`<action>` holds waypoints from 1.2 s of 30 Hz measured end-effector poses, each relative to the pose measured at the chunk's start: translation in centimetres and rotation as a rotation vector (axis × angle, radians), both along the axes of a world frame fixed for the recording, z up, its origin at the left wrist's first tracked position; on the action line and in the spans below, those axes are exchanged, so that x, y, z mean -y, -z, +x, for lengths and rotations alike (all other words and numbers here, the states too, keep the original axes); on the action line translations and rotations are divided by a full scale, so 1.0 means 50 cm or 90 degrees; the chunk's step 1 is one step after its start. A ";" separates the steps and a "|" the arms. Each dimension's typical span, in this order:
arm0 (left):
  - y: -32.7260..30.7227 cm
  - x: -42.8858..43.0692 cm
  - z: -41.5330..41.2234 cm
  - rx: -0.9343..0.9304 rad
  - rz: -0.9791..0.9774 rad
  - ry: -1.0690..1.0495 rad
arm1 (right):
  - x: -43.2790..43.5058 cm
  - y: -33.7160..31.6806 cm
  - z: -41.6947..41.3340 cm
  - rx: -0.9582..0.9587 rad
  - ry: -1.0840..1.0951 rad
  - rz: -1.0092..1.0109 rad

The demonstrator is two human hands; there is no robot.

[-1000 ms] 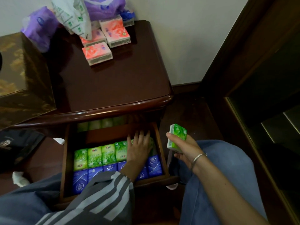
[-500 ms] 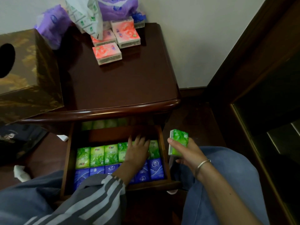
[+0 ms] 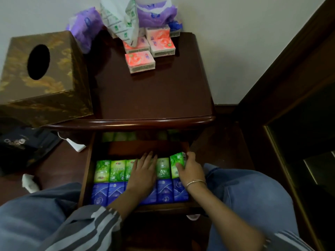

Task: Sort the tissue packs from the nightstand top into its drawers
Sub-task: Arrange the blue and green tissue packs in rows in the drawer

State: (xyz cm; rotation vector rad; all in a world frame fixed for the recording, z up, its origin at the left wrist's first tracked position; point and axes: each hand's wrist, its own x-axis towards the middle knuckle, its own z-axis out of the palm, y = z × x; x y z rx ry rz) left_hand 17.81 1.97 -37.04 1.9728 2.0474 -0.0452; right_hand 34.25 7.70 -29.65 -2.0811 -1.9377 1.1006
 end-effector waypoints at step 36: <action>0.051 0.050 -0.030 0.029 -0.069 -0.004 | 0.009 0.100 -0.038 0.436 -0.371 0.204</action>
